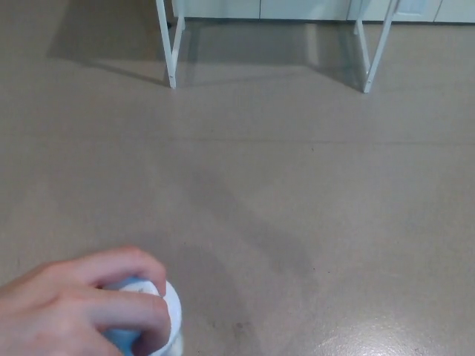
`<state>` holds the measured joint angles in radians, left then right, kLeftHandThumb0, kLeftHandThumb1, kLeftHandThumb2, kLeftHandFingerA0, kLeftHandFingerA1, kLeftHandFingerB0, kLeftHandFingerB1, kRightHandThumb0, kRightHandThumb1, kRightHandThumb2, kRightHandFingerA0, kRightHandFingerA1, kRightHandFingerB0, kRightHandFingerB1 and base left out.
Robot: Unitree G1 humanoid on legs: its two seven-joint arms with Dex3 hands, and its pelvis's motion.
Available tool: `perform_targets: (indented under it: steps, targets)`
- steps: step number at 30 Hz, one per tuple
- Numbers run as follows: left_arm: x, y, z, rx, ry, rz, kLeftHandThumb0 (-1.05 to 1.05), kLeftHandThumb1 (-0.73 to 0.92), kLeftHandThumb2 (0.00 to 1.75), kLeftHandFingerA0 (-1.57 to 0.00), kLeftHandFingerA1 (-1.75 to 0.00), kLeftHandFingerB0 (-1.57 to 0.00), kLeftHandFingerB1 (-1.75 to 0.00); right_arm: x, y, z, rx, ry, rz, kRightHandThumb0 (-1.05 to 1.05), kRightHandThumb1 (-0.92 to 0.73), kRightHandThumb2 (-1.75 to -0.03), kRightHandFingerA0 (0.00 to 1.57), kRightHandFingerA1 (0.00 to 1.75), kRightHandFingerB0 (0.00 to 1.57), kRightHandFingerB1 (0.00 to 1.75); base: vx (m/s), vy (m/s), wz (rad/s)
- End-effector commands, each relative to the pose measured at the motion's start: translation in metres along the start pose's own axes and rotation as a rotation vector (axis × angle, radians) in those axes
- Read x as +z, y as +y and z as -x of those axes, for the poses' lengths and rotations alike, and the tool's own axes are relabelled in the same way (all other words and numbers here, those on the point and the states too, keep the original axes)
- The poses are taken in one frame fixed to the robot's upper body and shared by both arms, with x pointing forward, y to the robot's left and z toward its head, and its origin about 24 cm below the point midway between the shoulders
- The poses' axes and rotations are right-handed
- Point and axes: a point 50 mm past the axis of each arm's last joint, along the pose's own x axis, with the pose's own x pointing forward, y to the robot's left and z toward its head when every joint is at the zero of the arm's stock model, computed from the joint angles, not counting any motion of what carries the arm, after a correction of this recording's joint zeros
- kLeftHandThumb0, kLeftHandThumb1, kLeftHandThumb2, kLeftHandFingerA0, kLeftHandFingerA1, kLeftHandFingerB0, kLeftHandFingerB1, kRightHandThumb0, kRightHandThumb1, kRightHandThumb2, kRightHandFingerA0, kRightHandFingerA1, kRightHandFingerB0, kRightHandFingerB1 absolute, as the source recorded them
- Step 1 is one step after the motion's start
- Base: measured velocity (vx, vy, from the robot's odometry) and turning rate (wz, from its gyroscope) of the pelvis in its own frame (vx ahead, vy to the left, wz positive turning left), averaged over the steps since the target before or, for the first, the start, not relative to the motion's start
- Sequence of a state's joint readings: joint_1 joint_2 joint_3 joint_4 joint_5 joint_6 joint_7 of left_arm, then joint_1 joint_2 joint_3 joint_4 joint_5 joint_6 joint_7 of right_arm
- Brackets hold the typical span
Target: The robot picks up a bottle from a person using its left hand and walk towards the table in frontand put the bottle on the table.
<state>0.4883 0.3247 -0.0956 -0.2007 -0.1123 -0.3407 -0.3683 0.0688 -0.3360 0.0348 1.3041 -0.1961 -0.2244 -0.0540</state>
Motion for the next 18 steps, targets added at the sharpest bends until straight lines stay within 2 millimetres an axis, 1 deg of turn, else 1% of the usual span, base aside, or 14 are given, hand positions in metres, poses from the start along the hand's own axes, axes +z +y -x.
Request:
perform_targets:
  steps: [1, 3, 4, 5, 6, 7, 8, 12, 13, 14, 15, 16, 17, 18]
  targets:
    - [0.054, -0.034, -0.016, -0.325, -0.135, 0.035, -0.58, 0.38, 0.76, -0.02, -0.30, 0.00, -0.20, 0.000, -0.004, -0.001, 0.021, 0.013, 0.018, -0.36, -0.70, -0.61, 0.73, 0.59, 0.57, 0.45, 0.00, 0.000, 0.00]
    - [0.058, -0.036, -0.019, -0.329, -0.132, 0.032, -0.54, 0.35, 0.77, -0.06, -0.35, 0.00, -0.24, 0.001, -0.003, -0.001, 0.026, 0.011, 0.022, -0.36, -0.70, -0.61, 0.73, 0.58, 0.58, 0.45, 0.00, 0.000, 0.00]
    - [0.061, -0.038, -0.023, -0.331, -0.139, 0.033, -0.60, 0.32, 0.65, -0.09, -0.33, 0.00, -0.19, 0.001, -0.003, -0.001, 0.033, 0.006, 0.021, -0.36, -0.71, -0.61, 0.71, 0.56, 0.57, 0.45, 0.00, 0.000, 0.00]
    - [0.062, -0.039, -0.025, -0.334, -0.143, 0.027, -0.60, 0.42, 0.54, -0.12, -0.30, 0.00, -0.21, 0.001, -0.002, -0.001, 0.035, 0.006, 0.022, -0.36, -0.70, -0.61, 0.71, 0.56, 0.57, 0.44, 0.00, 0.000, 0.00]
    - [0.064, -0.040, -0.026, -0.338, -0.148, 0.016, -0.60, 0.42, 0.54, -0.12, -0.30, 0.00, -0.21, 0.001, -0.001, -0.001, 0.036, 0.006, 0.025, -0.36, -0.70, -0.61, 0.71, 0.56, 0.57, 0.44, 0.00, 0.000, 0.00]
    - [0.067, -0.043, -0.032, -0.331, -0.156, 0.014, -0.59, 0.42, 0.54, -0.23, -0.33, 0.00, -0.23, 0.000, -0.001, -0.001, 0.036, 0.008, 0.030, -0.37, -0.69, -0.61, 0.73, 0.58, 0.57, 0.44, 0.00, 0.000, 0.00]
    - [0.070, -0.046, -0.036, -0.325, -0.166, 0.018, -0.56, 0.35, 0.71, -0.30, -0.49, 0.00, -0.21, 0.001, -0.001, -0.001, 0.035, 0.011, 0.036, -0.38, -0.70, -0.61, 0.75, 0.58, 0.57, 0.44, 0.00, 0.000, 0.00]
    - [0.078, -0.053, -0.046, -0.313, -0.211, 0.042, -0.60, 0.41, 0.74, -0.46, -0.52, -0.03, -0.25, 0.006, 0.000, -0.002, 0.037, 0.000, 0.044, -0.37, -0.70, -0.61, 0.73, 0.58, 0.57, 0.43, 0.00, 0.000, 0.00]
    - [0.082, -0.057, -0.049, -0.269, -0.249, 0.027, -0.40, 0.72, 0.62, -1.02, -0.50, -0.27, -0.31, 0.007, 0.000, -0.003, 0.041, -0.004, 0.044, -0.37, -0.71, -0.61, 0.72, 0.56, 0.57, 0.43, 0.00, 0.000, 0.00]
    - [0.084, -0.059, -0.050, -0.250, -0.264, 0.022, -0.40, 0.72, 0.62, -1.02, -0.50, -0.27, -0.31, 0.008, -0.001, -0.003, 0.042, -0.005, 0.044, -0.37, -0.71, -0.61, 0.72, 0.56, 0.57, 0.43, 0.00, 0.000, 0.00]
    - [0.085, -0.060, -0.052, -0.225, -0.277, 0.021, -0.31, 0.80, 0.65, -1.19, -0.59, -0.47, -0.35, 0.009, -0.002, -0.003, 0.042, -0.010, 0.039, -0.36, -0.71, -0.62, 0.72, 0.58, 0.57, 0.43, 0.00, 0.000, 0.00]
    - [0.086, -0.063, -0.053, -0.206, -0.283, 0.034, -0.22, 0.81, 0.66, -1.27, -0.81, -0.72, -0.42, 0.011, -0.002, -0.004, 0.041, -0.014, 0.039, -0.37, -0.71, -0.62, 0.73, 0.57, 0.58, 0.44, 0.00, 0.000, 0.00]
    - [0.086, -0.065, -0.055, -0.193, -0.285, 0.055, -0.22, 0.81, 0.66, -1.27, -0.81, -0.72, -0.42, 0.012, -0.003, -0.004, 0.041, -0.018, 0.041, -0.37, -0.71, -0.62, 0.73, 0.57, 0.58, 0.44, 0.00, 0.000, 0.00]
    - [0.087, -0.066, -0.056, -0.182, -0.290, 0.064, -0.15, 0.75, 0.74, -1.17, -1.10, -0.97, -0.74, 0.012, -0.003, -0.004, 0.041, -0.018, 0.036, -0.37, -0.70, -0.61, 0.74, 0.56, 0.59, 0.44, 0.00, 0.000, 0.00]
